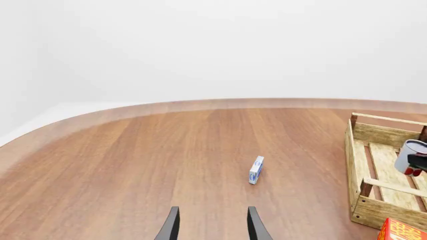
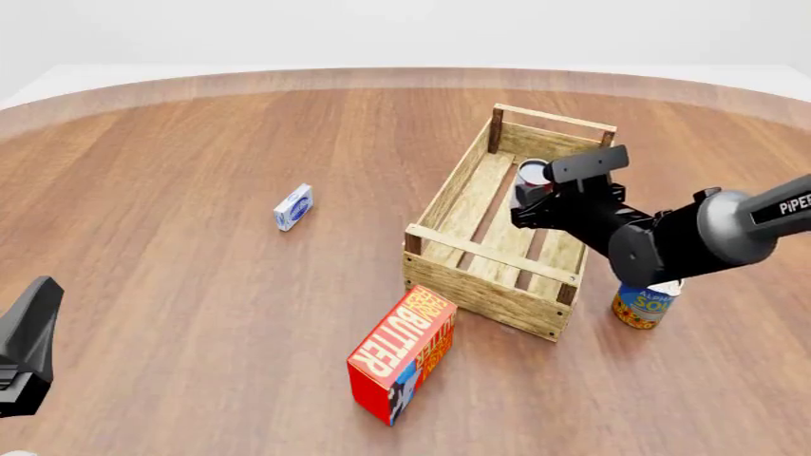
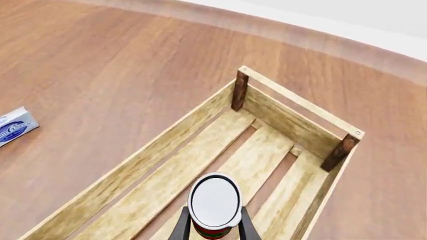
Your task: Pick up the tomato sauce, and put it in the wooden tray.
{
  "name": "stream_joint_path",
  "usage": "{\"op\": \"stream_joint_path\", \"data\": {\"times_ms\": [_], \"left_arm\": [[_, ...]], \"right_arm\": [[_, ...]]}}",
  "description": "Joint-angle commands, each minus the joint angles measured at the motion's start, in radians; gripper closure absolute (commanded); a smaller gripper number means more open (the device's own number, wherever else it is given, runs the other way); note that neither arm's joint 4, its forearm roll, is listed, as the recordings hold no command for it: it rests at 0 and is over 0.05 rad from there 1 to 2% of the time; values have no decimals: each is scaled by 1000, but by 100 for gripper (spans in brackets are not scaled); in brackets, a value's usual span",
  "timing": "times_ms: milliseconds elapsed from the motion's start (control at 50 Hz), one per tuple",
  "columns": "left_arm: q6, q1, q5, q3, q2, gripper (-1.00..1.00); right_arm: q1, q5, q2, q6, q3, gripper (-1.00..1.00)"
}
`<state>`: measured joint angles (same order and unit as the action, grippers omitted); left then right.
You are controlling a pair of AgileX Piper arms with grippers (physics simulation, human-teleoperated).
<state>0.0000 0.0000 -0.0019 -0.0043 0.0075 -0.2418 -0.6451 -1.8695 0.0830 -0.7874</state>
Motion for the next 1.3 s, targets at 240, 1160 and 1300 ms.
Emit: {"op": "stream_joint_path", "data": {"times_ms": [240, 1160, 1300], "left_arm": [[0, 0, 0, 0, 0, -100], [0, 0, 0, 0, 0, -100], [0, 0, 0, 0, 0, -100]], "right_arm": [[4, -16, -32, -18, -14, 100], [1, 3, 15, -17, 5, -100], [2, 10, 43, -15, 20, -100]]}}
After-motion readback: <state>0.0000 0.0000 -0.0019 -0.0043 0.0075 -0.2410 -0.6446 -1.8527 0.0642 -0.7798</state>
